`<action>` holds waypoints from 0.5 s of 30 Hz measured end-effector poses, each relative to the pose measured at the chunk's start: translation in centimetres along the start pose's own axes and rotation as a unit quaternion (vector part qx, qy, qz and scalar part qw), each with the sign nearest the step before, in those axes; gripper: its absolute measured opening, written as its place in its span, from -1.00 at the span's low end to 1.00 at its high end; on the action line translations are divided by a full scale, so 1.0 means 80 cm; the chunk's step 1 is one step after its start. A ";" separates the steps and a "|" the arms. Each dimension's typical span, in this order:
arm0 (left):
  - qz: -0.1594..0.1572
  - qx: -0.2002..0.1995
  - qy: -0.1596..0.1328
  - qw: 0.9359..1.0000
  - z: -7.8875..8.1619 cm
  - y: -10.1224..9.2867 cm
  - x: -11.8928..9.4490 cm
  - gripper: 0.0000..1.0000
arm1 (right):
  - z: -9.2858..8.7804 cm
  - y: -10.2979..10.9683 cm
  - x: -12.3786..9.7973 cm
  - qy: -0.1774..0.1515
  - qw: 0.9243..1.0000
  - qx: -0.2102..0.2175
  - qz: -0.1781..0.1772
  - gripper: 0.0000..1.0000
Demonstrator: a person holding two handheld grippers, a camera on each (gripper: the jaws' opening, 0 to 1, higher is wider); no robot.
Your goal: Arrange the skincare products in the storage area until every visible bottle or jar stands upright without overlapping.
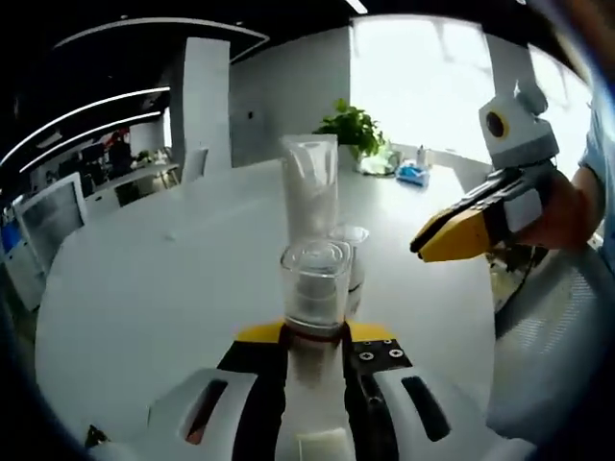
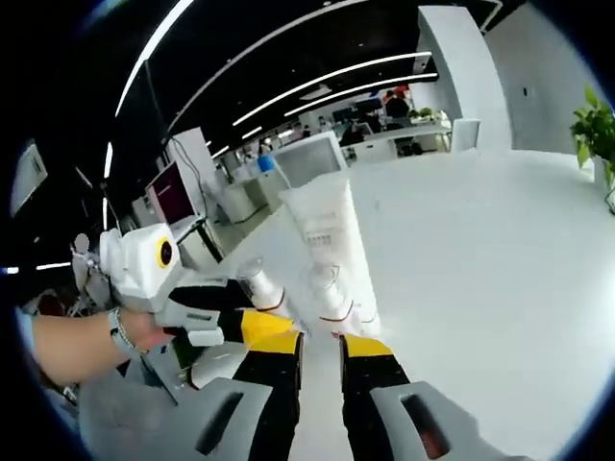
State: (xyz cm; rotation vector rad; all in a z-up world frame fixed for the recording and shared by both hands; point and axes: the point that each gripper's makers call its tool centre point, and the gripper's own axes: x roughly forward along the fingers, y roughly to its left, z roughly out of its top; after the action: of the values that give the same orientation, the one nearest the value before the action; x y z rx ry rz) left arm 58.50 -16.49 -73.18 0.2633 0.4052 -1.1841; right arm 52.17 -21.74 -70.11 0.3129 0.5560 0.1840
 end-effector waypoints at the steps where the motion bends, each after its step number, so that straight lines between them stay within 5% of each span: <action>1: 0.000 -0.001 0.000 1.000 -0.001 0.000 0.002 -0.56 | -0.001 -0.001 0.001 0.003 1.000 0.001 -0.002 -0.84; 15: -0.002 -0.014 -0.005 1.000 -0.011 -0.003 0.022 -0.56 | -0.016 -0.001 0.006 0.033 0.999 -0.009 -0.004 -0.90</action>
State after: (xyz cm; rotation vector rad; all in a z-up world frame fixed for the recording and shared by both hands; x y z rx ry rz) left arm 58.71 -17.67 -74.72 0.2325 0.4136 -1.1818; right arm 51.85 -21.40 -71.42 0.2879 0.6206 0.1926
